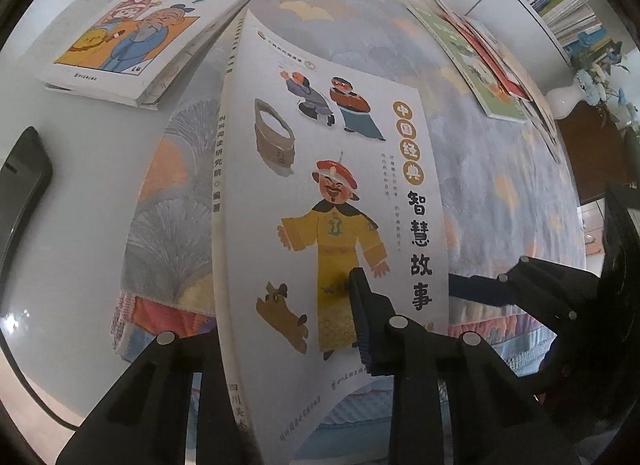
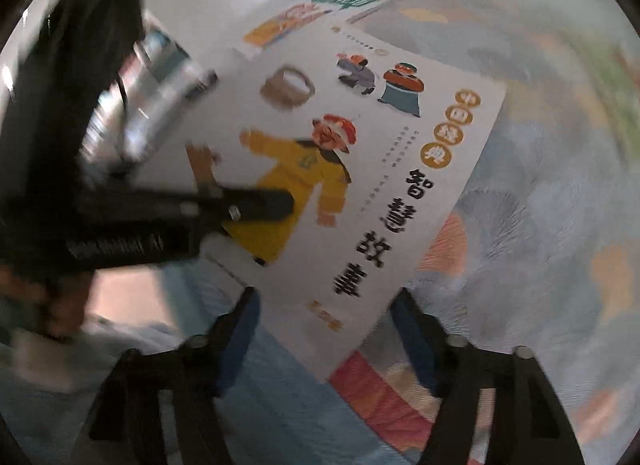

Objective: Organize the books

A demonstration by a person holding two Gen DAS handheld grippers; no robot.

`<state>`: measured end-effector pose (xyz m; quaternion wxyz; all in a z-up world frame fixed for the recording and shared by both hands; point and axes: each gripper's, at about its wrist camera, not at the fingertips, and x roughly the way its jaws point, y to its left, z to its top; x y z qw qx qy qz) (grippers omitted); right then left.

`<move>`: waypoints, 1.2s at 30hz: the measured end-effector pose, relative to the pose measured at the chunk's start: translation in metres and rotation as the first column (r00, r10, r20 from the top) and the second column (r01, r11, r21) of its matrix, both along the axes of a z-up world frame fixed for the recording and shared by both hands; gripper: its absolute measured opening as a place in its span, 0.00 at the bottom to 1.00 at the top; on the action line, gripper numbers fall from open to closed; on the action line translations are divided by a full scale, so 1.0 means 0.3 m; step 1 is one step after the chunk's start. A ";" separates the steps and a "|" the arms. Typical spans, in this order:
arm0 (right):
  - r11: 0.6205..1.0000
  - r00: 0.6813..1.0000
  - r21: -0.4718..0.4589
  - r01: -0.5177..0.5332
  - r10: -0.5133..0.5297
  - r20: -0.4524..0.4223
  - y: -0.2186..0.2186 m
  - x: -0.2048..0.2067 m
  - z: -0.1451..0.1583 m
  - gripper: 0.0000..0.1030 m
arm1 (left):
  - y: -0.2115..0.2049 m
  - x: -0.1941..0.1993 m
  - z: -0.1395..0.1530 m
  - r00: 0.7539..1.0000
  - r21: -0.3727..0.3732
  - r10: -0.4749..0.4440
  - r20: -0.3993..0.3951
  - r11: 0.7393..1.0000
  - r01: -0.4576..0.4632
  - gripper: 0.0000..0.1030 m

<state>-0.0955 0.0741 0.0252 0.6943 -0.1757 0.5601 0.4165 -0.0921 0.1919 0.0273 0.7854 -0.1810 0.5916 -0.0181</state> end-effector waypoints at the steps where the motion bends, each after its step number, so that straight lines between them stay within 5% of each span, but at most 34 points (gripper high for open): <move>1: 1.000 1.000 -0.016 0.008 -0.008 0.025 0.006 -0.005 0.005 0.41 | -0.010 0.004 0.004 1.000 0.003 0.000 0.003 1.000 0.000 0.23; 2: 1.000 0.999 -0.009 0.024 -0.023 0.030 0.002 -0.003 0.011 0.28 | -0.002 0.002 0.010 1.000 0.017 -0.003 0.014 1.000 0.003 0.23; 5: 0.986 0.992 0.113 0.119 -0.122 0.019 -0.049 0.027 0.047 0.11 | 0.012 -0.004 0.023 0.999 0.021 -0.025 0.034 0.999 0.024 0.20; 18: 0.971 0.968 0.168 0.167 -0.194 0.160 -0.086 0.025 0.151 0.08 | 0.067 0.027 0.103 0.976 0.058 -0.137 0.171 0.990 0.129 0.16; 36: 0.942 0.920 0.228 0.245 -0.301 0.252 0.131 0.107 0.270 0.09 | 0.309 0.194 0.218 0.938 0.006 -0.202 0.283 0.978 0.209 0.16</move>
